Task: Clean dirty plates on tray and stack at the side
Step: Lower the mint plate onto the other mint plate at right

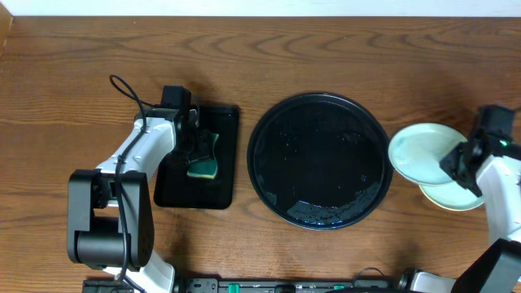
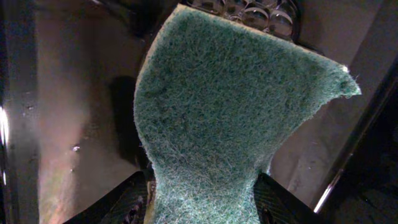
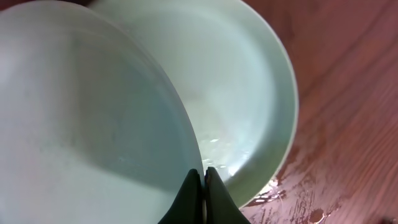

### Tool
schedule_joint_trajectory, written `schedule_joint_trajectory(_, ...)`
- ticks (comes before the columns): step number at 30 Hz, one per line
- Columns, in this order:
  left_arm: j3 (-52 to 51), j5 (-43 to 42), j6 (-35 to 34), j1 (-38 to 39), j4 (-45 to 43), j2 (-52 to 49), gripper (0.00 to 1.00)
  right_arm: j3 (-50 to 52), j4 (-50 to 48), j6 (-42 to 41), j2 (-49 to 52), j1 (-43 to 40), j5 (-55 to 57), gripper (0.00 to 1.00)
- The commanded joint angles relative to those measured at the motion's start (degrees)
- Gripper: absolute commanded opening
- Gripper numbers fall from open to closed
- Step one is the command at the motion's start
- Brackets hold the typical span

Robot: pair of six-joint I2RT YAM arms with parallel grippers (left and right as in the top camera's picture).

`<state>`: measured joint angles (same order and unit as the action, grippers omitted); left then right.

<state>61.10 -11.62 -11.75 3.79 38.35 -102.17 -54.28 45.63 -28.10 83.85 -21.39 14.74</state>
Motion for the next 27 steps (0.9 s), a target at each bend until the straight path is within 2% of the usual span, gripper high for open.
schedule_joint_trajectory(1, -0.68, 1.20, 0.55, -0.24, 0.00, -0.59, 0.56, 1.86, -0.70, -1.05, -0.15, -3.28, -2.21, 0.02)
schedule_joint_trajectory(2, -0.68, 1.20, 0.55, -0.24, 0.00, -0.59, 0.56, 2.34, -1.07, -1.05, -0.15, -4.11, -2.21, 0.03)
schedule_joint_trajectory(3, -0.68, 1.20, 0.55, -0.24, 0.00, -0.59, 0.56, 2.64, -1.14, -1.05, -0.15, -4.66, -2.19, 0.11)
schedule_joint_trajectory(4, -0.68, 1.18, 0.55, -0.24, 0.00, -0.59, 0.56, 2.97, -1.14, -1.05, -0.15, -5.35, -2.19, 0.24)
schedule_joint_trajectory(5, -0.68, 1.20, 0.55, -0.24, 0.00, -0.59, 0.56, 3.10, -1.16, -1.05, -0.15, -5.75, -2.21, 0.31)
schedule_joint_trajectory(11, -0.68, 1.18, 0.55, -0.24, 0.00, -0.59, 0.56, 3.15, -2.05, -1.05, -0.15, -6.38, -3.45, 0.33)
schedule_joint_trajectory(15, -0.68, 1.20, 0.55, -0.24, 0.00, -0.59, 0.56, 3.19, -4.04, -0.98, -0.15, -6.36, -9.49, 0.35)
schedule_joint_trajectory(18, -0.68, 1.20, 0.55, -0.24, 0.00, -0.59, 0.56, 3.21, -6.23, 1.84, -0.15, -6.10, -17.03, 0.31)
schedule_joint_trajectory(20, -0.68, 1.18, 0.55, -0.24, 0.00, -0.59, 0.56, 3.30, -7.13, 3.08, -0.15, -5.68, -18.05, 0.27)
schedule_joint_trajectory(22, -0.68, 1.18, 0.55, -0.24, 0.00, -0.59, 0.56, 3.45, -7.58, 4.13, -0.15, -5.35, -17.90, 0.16)
schedule_joint_trajectory(23, -0.68, 1.18, 0.55, -0.24, 0.00, -0.59, 0.56, 3.58, -7.50, 4.42, -0.15, -5.29, -16.48, 0.03)
schedule_joint_trajectory(27, -0.68, 1.18, 0.55, -0.24, 0.00, -0.59, 0.56, 4.59, -8.20, 4.37, -0.15, -5.29, -13.62, 0.01)
